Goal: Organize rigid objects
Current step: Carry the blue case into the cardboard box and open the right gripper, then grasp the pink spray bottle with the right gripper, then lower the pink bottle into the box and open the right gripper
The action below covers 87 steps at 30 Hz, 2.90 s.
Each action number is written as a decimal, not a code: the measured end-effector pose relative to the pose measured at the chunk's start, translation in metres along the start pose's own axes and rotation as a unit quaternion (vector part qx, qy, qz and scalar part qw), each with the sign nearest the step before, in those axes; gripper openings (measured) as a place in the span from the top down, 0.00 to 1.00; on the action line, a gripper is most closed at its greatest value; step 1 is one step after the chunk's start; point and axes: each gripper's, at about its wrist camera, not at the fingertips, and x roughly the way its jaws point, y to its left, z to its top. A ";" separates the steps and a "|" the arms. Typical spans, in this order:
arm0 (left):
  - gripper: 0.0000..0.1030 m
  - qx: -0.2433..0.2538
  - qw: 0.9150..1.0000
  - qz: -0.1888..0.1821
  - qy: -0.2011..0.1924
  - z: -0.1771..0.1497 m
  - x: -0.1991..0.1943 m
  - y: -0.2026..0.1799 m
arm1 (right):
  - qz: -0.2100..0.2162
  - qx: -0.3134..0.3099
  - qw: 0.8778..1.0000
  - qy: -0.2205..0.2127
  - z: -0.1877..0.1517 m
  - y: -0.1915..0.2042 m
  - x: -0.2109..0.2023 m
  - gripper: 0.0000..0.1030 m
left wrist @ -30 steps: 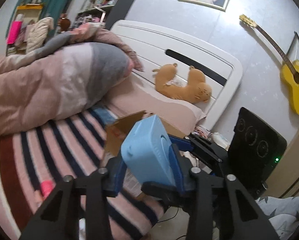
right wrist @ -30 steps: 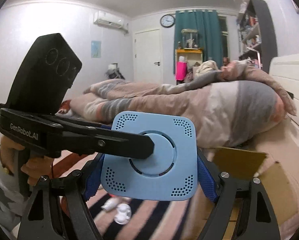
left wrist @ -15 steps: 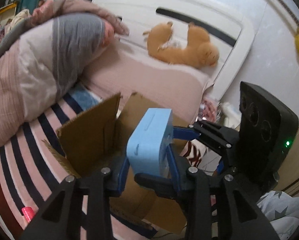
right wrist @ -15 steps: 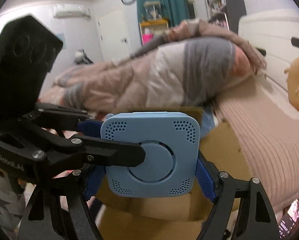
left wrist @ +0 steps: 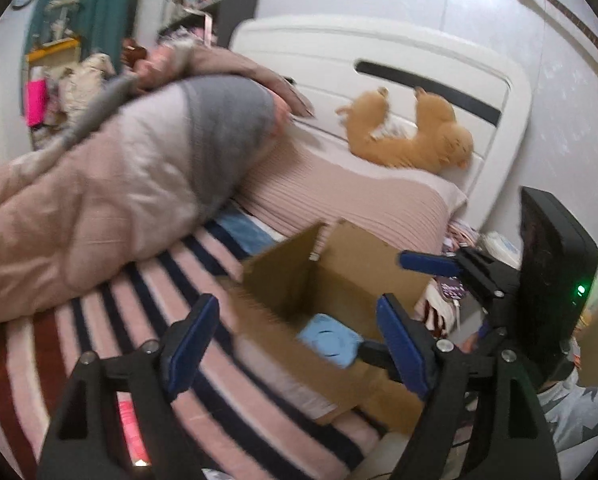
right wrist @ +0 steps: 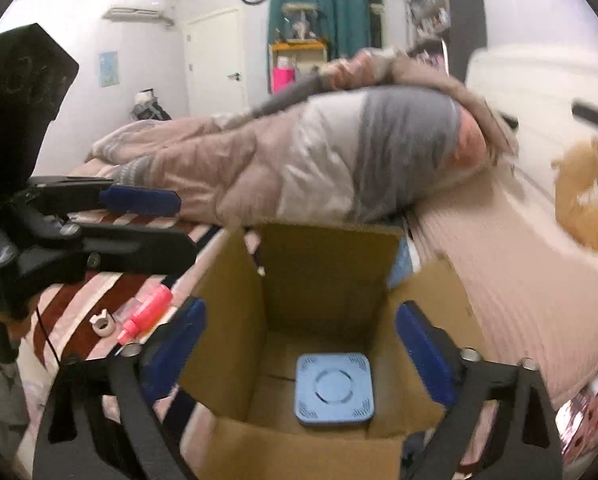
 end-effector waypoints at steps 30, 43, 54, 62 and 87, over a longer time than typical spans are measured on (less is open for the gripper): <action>0.17 -0.138 0.983 0.117 0.008 -0.152 -0.060 0.212 | 0.118 0.018 0.967 0.225 -0.027 0.192 0.211 0.55; 0.17 -0.131 0.986 0.096 0.026 -0.148 -0.045 0.208 | 0.109 -0.008 0.971 0.212 -0.028 0.177 0.237 0.73; 0.17 -0.129 0.990 0.055 0.026 -0.125 -0.047 0.171 | 0.148 -0.053 0.982 0.107 -0.012 0.190 0.151 0.73; 0.17 -0.112 0.990 0.077 0.036 -0.122 -0.037 0.140 | 0.121 -0.034 0.974 0.188 -0.049 0.150 0.154 0.73; 0.17 -0.122 0.992 -0.014 0.033 -0.118 -0.031 0.115 | 0.145 -0.054 0.981 0.118 -0.047 0.159 0.108 0.74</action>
